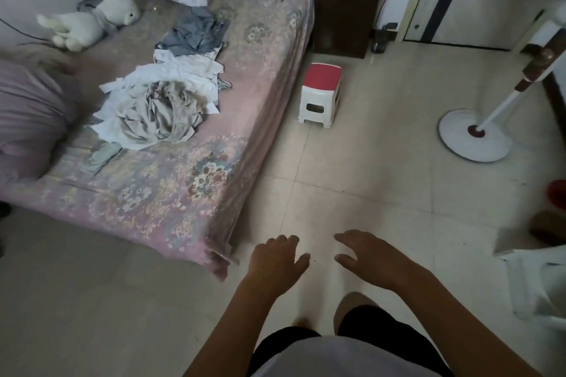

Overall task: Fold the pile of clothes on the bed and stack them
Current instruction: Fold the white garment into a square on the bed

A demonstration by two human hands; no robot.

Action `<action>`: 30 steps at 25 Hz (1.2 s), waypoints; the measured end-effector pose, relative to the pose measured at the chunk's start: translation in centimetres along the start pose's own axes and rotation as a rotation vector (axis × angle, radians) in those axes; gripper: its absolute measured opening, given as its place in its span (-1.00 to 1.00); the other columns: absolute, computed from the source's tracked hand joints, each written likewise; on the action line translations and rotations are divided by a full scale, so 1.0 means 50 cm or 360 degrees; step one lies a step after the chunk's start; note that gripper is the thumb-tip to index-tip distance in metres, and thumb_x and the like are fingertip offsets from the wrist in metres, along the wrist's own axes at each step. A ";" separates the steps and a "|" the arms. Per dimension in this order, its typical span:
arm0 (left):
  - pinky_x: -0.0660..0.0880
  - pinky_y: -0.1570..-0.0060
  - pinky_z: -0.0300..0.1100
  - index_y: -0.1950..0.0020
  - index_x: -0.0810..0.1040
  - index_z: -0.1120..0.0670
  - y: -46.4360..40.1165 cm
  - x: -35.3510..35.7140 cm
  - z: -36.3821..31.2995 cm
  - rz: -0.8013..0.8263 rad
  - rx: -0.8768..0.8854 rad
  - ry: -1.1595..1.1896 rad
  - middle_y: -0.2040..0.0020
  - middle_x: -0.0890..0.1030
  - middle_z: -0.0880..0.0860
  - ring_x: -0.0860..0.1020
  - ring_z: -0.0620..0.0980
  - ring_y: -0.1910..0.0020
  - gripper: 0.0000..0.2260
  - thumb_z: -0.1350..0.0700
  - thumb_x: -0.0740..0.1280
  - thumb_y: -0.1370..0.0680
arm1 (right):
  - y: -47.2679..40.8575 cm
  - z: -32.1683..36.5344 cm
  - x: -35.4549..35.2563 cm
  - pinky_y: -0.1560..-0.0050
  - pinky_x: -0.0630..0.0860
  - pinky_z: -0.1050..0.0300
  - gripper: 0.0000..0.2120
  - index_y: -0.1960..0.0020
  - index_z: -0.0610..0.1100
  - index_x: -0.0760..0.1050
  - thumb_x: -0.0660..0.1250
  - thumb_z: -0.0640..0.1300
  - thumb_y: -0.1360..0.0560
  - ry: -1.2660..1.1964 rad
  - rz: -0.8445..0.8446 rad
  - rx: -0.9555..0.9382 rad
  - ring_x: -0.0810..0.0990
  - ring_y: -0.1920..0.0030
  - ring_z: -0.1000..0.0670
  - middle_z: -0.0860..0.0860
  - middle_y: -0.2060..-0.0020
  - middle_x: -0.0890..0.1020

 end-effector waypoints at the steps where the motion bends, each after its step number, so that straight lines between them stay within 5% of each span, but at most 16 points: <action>1: 0.41 -0.14 -0.09 -0.41 0.32 0.04 -0.035 -0.017 -0.002 -0.0005 0.0018 0.0012 -0.26 0.49 0.05 0.48 0.04 -0.20 -0.56 -0.16 0.07 -0.62 | -0.026 -0.010 -0.025 -0.42 0.19 0.11 -0.49 -0.52 -0.01 0.13 0.10 0.09 -0.62 -0.0006 -0.0005 0.0010 0.20 -0.46 0.01 0.01 -0.49 0.23; 18: 0.38 -0.21 -0.09 -0.42 0.31 0.03 -0.677 -0.314 -0.115 -0.0032 -0.0173 0.0093 -0.32 0.45 0.05 0.44 0.04 -0.27 -0.56 -0.16 0.08 -0.62 | -0.507 -0.281 -0.536 -0.41 0.23 0.06 -0.49 -0.51 -0.04 0.15 0.11 0.08 -0.62 0.0153 0.0007 -0.0159 0.23 -0.45 -0.04 -0.04 -0.47 0.26; 30: 0.40 -0.20 -0.09 -0.42 0.33 0.05 -1.148 -0.523 -0.044 -0.0047 -0.0179 0.0154 -0.30 0.47 0.05 0.47 0.04 -0.23 -0.55 -0.17 0.09 -0.62 | -0.942 -0.362 -0.852 -0.42 0.23 0.06 -0.49 -0.51 -0.04 0.17 0.13 0.08 -0.61 0.0152 0.0098 -0.0152 0.24 -0.45 -0.02 -0.02 -0.47 0.27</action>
Point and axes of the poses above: each hand's wrist, its own y-axis away from the middle knuckle, its own x-axis out of the palm, z = x × y, the point moved 3 cm from there along -y, towards the middle knuckle
